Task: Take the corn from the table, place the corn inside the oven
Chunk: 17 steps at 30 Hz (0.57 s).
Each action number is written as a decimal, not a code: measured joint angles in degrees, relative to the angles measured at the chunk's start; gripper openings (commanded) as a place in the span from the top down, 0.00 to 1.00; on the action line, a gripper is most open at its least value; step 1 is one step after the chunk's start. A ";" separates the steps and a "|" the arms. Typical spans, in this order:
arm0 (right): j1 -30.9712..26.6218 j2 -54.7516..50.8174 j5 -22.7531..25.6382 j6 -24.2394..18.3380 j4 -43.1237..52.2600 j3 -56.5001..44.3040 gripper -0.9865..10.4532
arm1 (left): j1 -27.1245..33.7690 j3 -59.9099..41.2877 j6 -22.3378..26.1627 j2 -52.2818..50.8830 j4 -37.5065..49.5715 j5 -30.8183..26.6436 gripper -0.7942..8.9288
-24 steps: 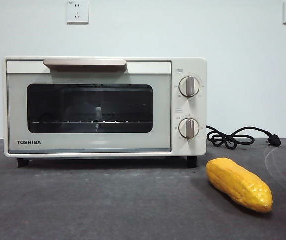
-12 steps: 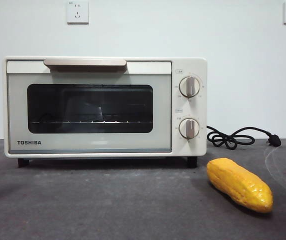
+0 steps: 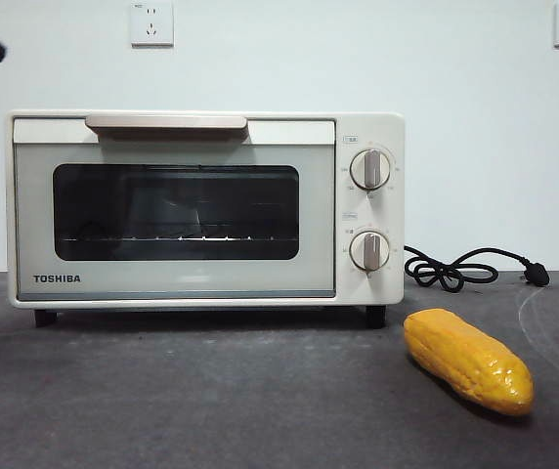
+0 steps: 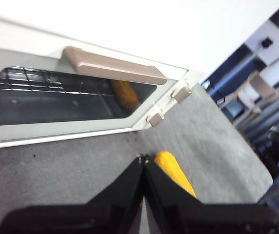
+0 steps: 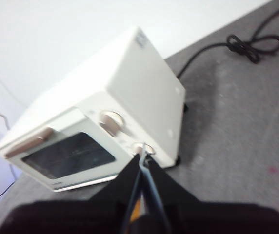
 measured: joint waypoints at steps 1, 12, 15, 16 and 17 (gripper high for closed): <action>0.00 0.96 -0.87 -0.24 -0.02 1.16 0.91 | -0.42 1.81 1.01 1.64 -1.73 0.02 0.92; 0.48 15.34 -13.25 -6.75 -12.41 18.14 0.91 | -9.49 21.59 14.05 16.48 -21.44 -4.94 0.92; 2.25 19.56 -13.40 -11.19 -20.50 22.40 0.91 | -12.48 23.50 15.02 17.73 -22.23 -7.34 0.92; 3.28 21.18 -13.35 -12.96 -23.39 23.87 0.91 | -13.55 23.89 15.23 17.99 -22.34 -8.31 0.92; 4.44 22.69 -13.33 -14.75 -26.08 25.29 0.91 | -14.58 24.28 15.43 18.29 -22.56 -9.38 0.92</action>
